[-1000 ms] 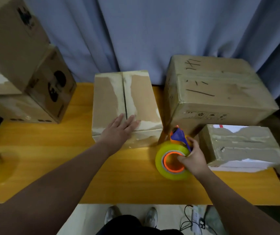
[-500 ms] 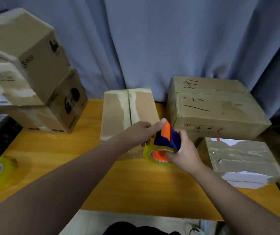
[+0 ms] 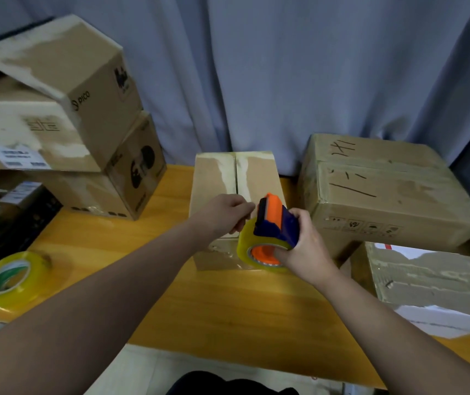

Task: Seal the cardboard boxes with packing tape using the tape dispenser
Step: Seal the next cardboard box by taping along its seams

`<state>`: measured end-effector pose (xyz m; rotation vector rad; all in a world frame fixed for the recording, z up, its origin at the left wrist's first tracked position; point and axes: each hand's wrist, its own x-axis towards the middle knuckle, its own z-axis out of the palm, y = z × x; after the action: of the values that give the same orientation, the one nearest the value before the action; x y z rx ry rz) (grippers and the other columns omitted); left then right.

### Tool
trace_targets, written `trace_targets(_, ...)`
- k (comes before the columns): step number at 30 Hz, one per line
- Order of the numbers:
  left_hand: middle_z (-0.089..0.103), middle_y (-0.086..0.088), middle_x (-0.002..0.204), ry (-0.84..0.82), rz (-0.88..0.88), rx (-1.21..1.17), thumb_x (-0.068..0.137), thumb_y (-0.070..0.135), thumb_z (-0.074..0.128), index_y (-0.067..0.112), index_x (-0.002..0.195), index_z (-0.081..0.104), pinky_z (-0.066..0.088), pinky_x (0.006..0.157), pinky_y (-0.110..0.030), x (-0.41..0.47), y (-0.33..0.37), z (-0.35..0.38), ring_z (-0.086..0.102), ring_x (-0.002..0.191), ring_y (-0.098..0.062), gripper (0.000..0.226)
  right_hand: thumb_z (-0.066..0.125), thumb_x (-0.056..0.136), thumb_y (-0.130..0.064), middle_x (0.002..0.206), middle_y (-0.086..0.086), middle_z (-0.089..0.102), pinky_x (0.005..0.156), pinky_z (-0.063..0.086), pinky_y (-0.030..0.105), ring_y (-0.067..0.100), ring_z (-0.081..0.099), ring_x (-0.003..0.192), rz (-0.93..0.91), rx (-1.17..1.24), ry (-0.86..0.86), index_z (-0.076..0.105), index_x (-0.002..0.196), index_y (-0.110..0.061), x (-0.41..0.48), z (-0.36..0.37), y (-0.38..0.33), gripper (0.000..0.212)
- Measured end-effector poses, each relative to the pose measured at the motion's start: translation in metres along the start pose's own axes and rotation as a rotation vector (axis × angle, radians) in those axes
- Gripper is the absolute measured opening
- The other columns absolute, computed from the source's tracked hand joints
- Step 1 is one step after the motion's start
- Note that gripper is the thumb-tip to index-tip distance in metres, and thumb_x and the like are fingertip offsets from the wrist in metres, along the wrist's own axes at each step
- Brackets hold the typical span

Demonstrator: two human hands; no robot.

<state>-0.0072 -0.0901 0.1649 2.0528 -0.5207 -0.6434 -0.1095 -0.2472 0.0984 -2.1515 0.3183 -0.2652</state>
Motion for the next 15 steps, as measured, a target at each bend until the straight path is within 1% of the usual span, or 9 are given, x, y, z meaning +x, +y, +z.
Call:
trace_targets(3, 0.063, 0.001, 0.069, 0.067, 0.044, 0.196, 0.098, 0.025, 0.047, 0.011, 0.075, 0.059, 0.042, 0.058, -0.024, 0.004, -0.006, -0.009, 0.055, 0.062, -0.012, 0.03, 0.084, 0.067, -0.038, 0.117, -0.01, 0.05, 0.089, 0.05, 0.029, 0.011, 0.053, 0.108, -0.04, -0.112, -0.095, 0.031, 0.131, -0.031, 0.004, 0.0, -0.002, 0.084)
trace_targets(5, 0.065, 0.0, 0.073, 0.074, 0.064, 0.246, 0.1, 0.024, 0.044, 0.009, 0.082, 0.06, 0.048, 0.062, -0.026, 0.005, -0.009, -0.011, 0.058, 0.064, -0.012, 0.029, 0.083, 0.07, -0.036, 0.121, -0.01, 0.051, 0.091, 0.049, 0.03, 0.013, 0.054, 0.111, -0.091, -0.137, -0.154, 0.022, 0.138, -0.04, 0.007, 0.0, -0.006, 0.092)
trace_targets(6, 0.064, -0.001, 0.071, 0.077, 0.082, 0.256, 0.101, 0.024, 0.043, 0.008, 0.083, 0.059, 0.047, 0.061, -0.026, 0.005, -0.012, -0.013, 0.057, 0.062, -0.012, 0.028, 0.081, 0.072, -0.037, 0.124, -0.01, 0.05, 0.092, 0.049, 0.029, 0.012, 0.053, 0.112, -0.121, -0.166, -0.176, 0.015, 0.141, -0.047, 0.009, -0.001, -0.008, 0.096)
trace_targets(8, 0.058, -0.001, 0.067, 0.085, 0.135, 0.276, 0.101, 0.023, 0.042, 0.01, 0.081, 0.053, 0.042, 0.056, -0.024, 0.004, -0.019, -0.016, 0.051, 0.058, -0.012, 0.027, 0.074, 0.079, -0.043, 0.123, -0.007, 0.047, 0.089, 0.048, 0.028, 0.012, 0.051, 0.107, -0.2, -0.335, -0.214, -0.008, 0.141, -0.06, 0.011, -0.003, -0.012, 0.104)
trace_targets(9, 0.054, 0.0, 0.066, 0.091, 0.155, 0.281, 0.101, 0.023, 0.042, 0.011, 0.08, 0.051, 0.039, 0.053, -0.022, 0.003, -0.024, -0.018, 0.048, 0.057, -0.01, 0.026, 0.069, 0.082, -0.046, 0.118, -0.005, 0.045, 0.086, 0.047, 0.027, 0.013, 0.051, 0.103, -0.24, -0.436, -0.226, -0.018, 0.136, -0.063, 0.011, -0.003, -0.014, 0.104)
trace_targets(11, 0.05, 0.001, 0.066, 0.108, 0.154, 0.259, 0.101, 0.022, 0.043, 0.012, 0.078, 0.048, 0.034, 0.052, -0.021, 0.002, -0.036, -0.024, 0.044, 0.057, -0.009, 0.026, 0.061, 0.086, -0.052, 0.115, -0.003, 0.044, 0.083, 0.046, 0.025, 0.015, 0.049, 0.101, -0.31, -0.585, -0.249, -0.029, 0.128, -0.064, 0.011, -0.001, -0.019, 0.1)
trace_targets(13, 0.049, 0.0, 0.066, 0.128, 0.135, 0.235, 0.1, 0.022, 0.043, 0.013, 0.076, 0.048, 0.033, 0.052, -0.022, 0.001, -0.048, -0.029, 0.043, 0.057, -0.011, 0.026, 0.055, 0.088, -0.057, 0.11, -0.001, 0.043, 0.082, 0.044, 0.025, 0.015, 0.047, 0.097, -0.34, -0.663, -0.271, -0.031, 0.127, -0.063, 0.012, 0.002, -0.029, 0.094)
trace_targets(15, 0.049, -0.001, 0.066, 0.143, 0.122, 0.26, 0.1, 0.022, 0.044, 0.007, 0.08, 0.051, 0.033, 0.051, -0.024, -0.001, -0.057, -0.033, 0.043, 0.058, -0.013, 0.026, 0.049, 0.088, -0.063, 0.103, -0.003, 0.042, 0.083, 0.04, 0.028, 0.013, 0.043, 0.088, -0.39, -0.76, -0.28, -0.03, 0.13, -0.06, 0.016, 0.004, -0.04, 0.089)
